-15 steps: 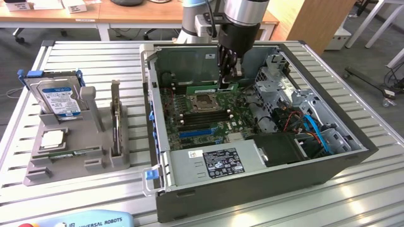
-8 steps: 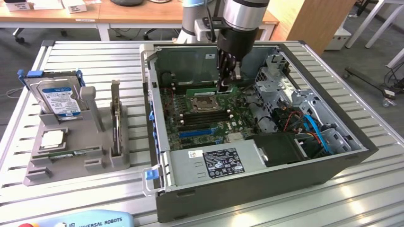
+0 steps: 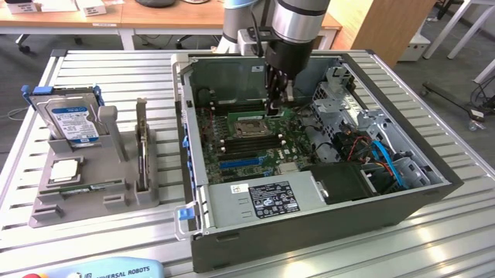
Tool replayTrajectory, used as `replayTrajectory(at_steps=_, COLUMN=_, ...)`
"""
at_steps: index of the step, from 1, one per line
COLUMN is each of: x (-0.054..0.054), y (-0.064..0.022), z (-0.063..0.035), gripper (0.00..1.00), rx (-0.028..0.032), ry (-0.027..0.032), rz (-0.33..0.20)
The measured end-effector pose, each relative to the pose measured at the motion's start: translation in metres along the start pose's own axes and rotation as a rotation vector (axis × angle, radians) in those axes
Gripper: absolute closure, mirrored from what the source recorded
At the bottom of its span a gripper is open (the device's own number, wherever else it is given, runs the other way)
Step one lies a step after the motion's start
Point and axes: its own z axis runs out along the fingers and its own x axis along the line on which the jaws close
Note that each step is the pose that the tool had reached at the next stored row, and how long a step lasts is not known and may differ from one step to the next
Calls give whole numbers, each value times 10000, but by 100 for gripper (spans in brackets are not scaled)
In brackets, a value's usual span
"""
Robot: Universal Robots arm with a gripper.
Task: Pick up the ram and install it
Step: 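Insert the ram into the slot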
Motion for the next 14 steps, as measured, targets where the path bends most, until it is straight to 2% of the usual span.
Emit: replayTrajectory(at_steps=14, x=3, y=-1, z=197, gripper=88, rx=1, ry=31, rz=0)
